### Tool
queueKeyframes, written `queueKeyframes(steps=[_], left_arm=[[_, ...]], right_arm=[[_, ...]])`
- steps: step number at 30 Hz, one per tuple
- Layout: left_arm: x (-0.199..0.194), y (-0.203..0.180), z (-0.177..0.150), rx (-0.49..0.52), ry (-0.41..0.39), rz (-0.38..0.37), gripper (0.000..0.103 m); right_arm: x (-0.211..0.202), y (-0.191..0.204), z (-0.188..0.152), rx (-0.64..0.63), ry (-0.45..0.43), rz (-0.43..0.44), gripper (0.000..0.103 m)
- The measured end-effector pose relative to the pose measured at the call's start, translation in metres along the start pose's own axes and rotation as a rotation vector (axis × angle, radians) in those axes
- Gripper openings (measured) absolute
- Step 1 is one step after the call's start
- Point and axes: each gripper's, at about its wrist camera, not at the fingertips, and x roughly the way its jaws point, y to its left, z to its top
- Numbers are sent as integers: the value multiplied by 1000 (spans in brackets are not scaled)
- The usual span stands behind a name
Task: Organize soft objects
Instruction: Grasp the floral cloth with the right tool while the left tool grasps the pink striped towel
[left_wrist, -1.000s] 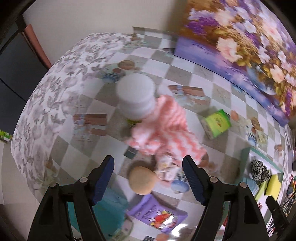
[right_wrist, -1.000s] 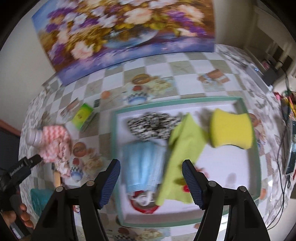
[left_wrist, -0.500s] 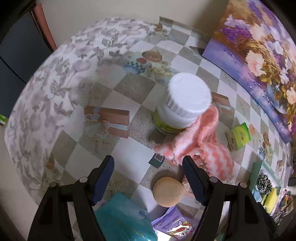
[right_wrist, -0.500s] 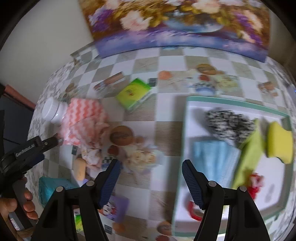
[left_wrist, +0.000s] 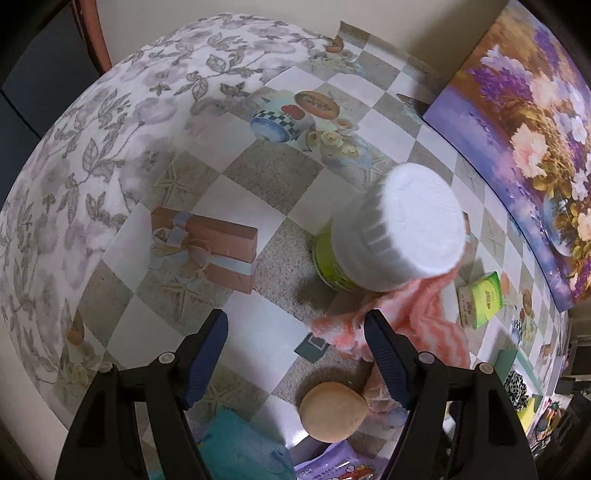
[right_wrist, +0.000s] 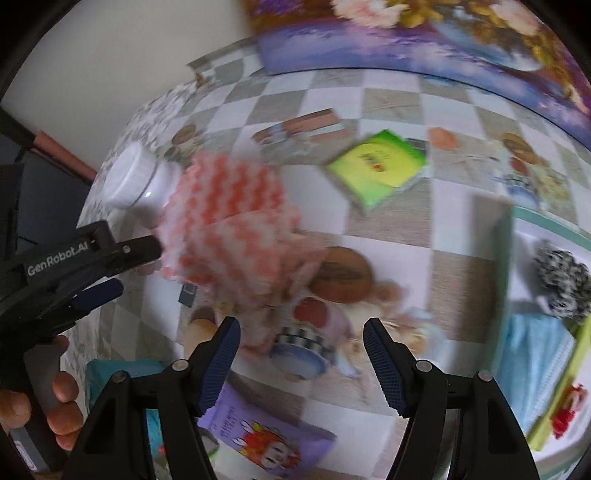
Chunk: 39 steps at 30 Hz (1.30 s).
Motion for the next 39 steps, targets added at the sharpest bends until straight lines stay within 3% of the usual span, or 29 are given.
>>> queueKeyframes(steps=[9,15,22,25,27,29,33,39], left_arm=[[2,14,4,-43,1,-1,77],[2,20,5,-56,-2,4,77],[4,16,4,-45,-6,-4,77],[5,13,3,-46,-4,-30,77],[6,10,3,-51,5,-69,77],[8,3,1,-41,13,-88,77],[11,-14,-3,-1,27,-119,77],[20,-40,-10,51,45,-150,77]], right_arm=[[26,29,8,-67,9,2,73],[40,45,8,-166,-9,-76,73],[39,33,10,-159,-38,-94,72],[33,20,9,-150,-47,-97,66],[31,14,10,-142,-45,-88,53],[29,8,11,-135,-41,-82,46],[24,0,9,-122,-40,-74,38],[17,-22,9,-87,-37,-75,35]])
